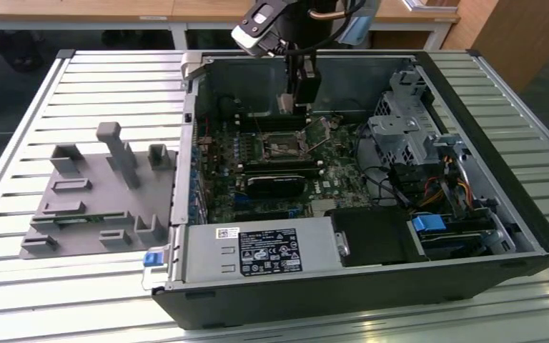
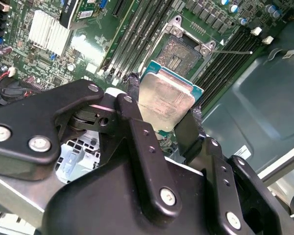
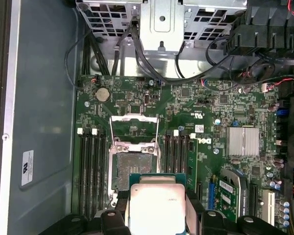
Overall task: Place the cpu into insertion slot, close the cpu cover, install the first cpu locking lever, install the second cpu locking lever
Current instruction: 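Place the cpu into insertion slot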
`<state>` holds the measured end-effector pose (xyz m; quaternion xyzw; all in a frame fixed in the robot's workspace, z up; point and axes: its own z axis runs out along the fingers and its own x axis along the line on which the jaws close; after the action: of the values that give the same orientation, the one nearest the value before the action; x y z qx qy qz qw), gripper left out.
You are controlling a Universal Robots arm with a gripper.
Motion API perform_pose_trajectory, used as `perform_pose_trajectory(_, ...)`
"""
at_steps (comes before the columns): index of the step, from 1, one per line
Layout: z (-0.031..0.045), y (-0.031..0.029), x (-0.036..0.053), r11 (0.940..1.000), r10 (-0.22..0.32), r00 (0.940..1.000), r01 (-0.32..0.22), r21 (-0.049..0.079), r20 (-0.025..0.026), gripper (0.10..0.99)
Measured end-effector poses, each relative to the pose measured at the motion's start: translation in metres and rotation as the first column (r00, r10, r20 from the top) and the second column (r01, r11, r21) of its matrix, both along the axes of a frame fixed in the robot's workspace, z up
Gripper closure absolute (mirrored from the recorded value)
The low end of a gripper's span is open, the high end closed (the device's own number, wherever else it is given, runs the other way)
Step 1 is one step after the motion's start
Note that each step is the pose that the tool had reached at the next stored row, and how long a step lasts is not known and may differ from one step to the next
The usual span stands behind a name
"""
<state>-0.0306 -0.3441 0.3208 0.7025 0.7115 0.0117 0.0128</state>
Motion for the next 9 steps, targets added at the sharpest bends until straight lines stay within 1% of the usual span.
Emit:
perform_pose_trajectory(3,-0.0029,0.0000,0.0000,1.0000,0.000,1.0000,0.000,0.000,-0.0028,0.549)
perform_pose_trajectory(9,-0.0082,0.0000,0.0000,1.0000,0.000,0.9999,0.000,0.000,-0.0143,0.549)
